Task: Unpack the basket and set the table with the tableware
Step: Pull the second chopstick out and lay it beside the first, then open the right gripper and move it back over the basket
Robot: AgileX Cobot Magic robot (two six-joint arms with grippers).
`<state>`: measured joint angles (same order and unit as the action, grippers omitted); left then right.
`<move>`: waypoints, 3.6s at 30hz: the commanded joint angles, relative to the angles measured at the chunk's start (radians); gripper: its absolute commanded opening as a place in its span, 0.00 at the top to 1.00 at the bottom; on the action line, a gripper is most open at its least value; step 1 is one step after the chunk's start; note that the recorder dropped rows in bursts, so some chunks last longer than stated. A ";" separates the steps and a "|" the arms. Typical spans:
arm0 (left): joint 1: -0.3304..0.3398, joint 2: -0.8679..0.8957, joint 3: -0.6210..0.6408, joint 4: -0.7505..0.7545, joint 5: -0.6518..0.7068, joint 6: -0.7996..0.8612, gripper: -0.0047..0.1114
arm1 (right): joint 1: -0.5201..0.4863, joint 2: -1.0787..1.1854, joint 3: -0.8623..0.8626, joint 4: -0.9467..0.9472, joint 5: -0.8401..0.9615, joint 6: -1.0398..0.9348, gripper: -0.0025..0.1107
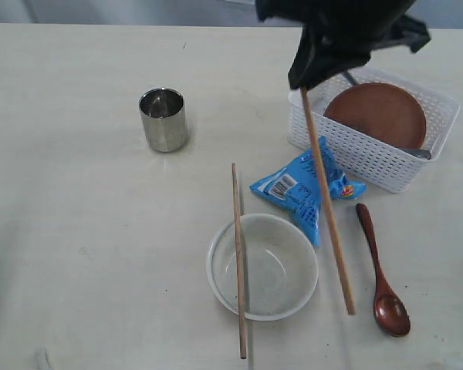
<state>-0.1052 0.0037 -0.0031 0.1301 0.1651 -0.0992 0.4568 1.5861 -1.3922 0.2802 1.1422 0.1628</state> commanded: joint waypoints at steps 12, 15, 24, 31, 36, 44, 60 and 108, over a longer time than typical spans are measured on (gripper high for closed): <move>0.003 -0.004 0.003 -0.004 0.000 -0.007 0.96 | 0.159 0.218 0.098 -0.043 -0.237 0.148 0.98; 0.003 -0.004 0.003 -0.004 0.000 -0.007 0.96 | 0.163 0.247 0.140 -0.063 -0.302 0.205 0.98; 0.003 -0.004 0.003 -0.004 0.000 -0.007 0.96 | 0.163 0.259 0.160 -0.081 -0.337 0.215 0.98; 0.003 -0.004 0.003 -0.004 0.000 -0.007 0.96 | 0.163 0.271 0.160 -0.074 -0.345 0.217 0.98; 0.003 -0.004 0.003 -0.004 0.000 -0.007 0.96 | 0.163 0.285 0.160 -0.074 -0.329 0.217 0.98; 0.003 -0.004 0.003 -0.004 0.000 -0.007 0.96 | 0.163 0.300 0.160 -0.059 -0.334 0.218 0.98; 0.003 -0.004 0.003 -0.004 0.000 -0.007 0.96 | 0.163 0.303 0.160 -0.059 -0.323 0.237 0.94; 0.003 -0.004 0.003 0.015 0.000 -0.007 0.96 | -0.606 0.212 -0.120 -0.142 0.079 -0.555 0.73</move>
<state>-0.1052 0.0037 -0.0031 0.1333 0.1651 -0.0992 -0.1031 1.7806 -1.5039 0.1305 1.2176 -0.2818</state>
